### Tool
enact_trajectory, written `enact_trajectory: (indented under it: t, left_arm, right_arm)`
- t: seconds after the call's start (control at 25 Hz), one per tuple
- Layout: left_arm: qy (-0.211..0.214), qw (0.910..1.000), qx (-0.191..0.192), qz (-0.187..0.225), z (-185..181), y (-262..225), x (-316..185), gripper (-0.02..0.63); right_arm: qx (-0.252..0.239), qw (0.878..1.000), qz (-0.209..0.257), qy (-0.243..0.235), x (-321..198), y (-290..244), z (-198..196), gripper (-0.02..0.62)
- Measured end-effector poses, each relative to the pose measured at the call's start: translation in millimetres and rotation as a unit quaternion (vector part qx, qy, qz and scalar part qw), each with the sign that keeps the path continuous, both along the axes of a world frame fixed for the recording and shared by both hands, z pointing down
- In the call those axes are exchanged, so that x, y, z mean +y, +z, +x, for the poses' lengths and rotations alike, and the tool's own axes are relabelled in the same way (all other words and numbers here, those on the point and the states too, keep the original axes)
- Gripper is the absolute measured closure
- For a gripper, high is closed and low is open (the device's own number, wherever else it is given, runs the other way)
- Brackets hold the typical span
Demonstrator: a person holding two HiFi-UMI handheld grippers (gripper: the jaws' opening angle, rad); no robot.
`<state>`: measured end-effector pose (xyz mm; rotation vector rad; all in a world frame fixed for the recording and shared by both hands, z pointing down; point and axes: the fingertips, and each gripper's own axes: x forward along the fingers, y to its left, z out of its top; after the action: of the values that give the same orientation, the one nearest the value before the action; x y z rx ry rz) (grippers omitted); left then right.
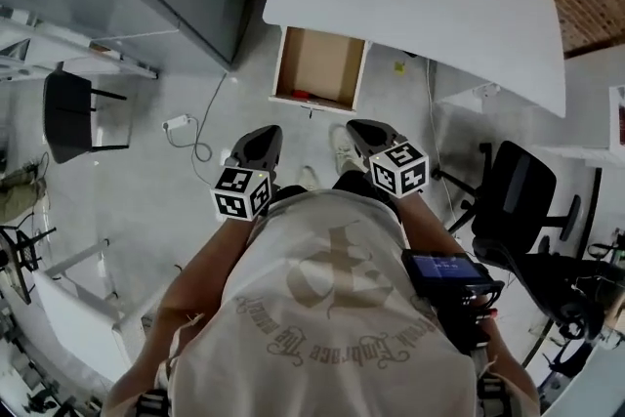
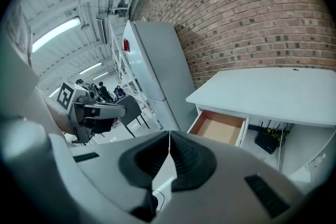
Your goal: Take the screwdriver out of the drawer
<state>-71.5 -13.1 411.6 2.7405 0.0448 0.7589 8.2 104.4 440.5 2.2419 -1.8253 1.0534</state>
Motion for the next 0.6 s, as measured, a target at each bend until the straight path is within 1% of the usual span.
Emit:
enact_trajectory:
  t: [0.2,0.4,0.6]
  left_arm:
    - [-0.029,0.9996,-0.003,0.004,24,-5,-15,0.587]
    - [-0.033,0.9994,-0.007,0.004,48,-4,-12,0.586]
    - [-0.061,0.998,-0.013,0.008,64,-2,-26,0.586]
  right_arm:
    - [-0.008,1.0,-0.008,-0.028,-11,6,25,0.572]
    - [-0.015,0.998,-0.017,-0.053,-20,19,48,0.571]
    - [-0.023,0.996,-0.032,-0.082,-33,35,68,0.571]
